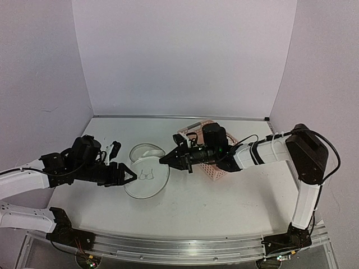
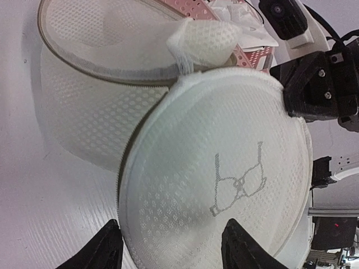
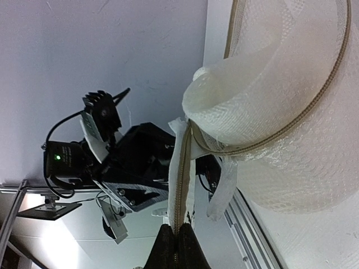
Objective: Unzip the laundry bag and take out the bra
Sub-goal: Pass from the right arm to the left
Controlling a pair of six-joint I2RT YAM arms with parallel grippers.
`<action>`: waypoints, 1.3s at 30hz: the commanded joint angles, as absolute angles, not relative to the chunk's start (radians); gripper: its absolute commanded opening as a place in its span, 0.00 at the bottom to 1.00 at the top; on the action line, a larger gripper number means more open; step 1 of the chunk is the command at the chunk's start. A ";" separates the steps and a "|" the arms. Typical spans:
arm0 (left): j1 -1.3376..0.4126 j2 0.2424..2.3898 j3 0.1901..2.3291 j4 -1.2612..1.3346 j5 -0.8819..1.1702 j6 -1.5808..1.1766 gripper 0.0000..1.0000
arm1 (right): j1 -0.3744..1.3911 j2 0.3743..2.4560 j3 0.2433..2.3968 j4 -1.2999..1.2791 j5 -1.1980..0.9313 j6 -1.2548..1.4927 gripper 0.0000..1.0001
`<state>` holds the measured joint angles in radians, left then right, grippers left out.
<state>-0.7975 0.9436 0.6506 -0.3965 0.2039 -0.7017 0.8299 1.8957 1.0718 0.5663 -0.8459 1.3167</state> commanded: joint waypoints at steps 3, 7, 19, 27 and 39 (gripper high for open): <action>-0.793 0.910 0.600 -0.253 0.274 -0.797 0.61 | 0.834 1.947 1.109 0.852 -0.828 1.500 0.00; -0.793 0.903 0.581 -0.221 0.278 -0.827 0.61 | 0.834 1.945 1.091 0.897 -0.827 1.520 0.00; -0.793 0.859 0.568 -0.127 0.292 -0.910 0.44 | 0.834 1.917 1.008 0.916 -0.825 1.470 0.00; -0.793 0.867 0.595 -0.127 0.293 -0.917 0.18 | 0.834 1.897 0.943 0.923 -0.813 1.411 0.00; -0.793 0.888 0.653 -0.116 0.306 -0.920 0.00 | 0.833 1.781 0.826 0.922 -0.774 1.224 0.35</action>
<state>-0.7975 0.8871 0.5838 -0.1814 0.2935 -0.9180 0.8318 1.8854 0.8539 0.8707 -0.7937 1.3338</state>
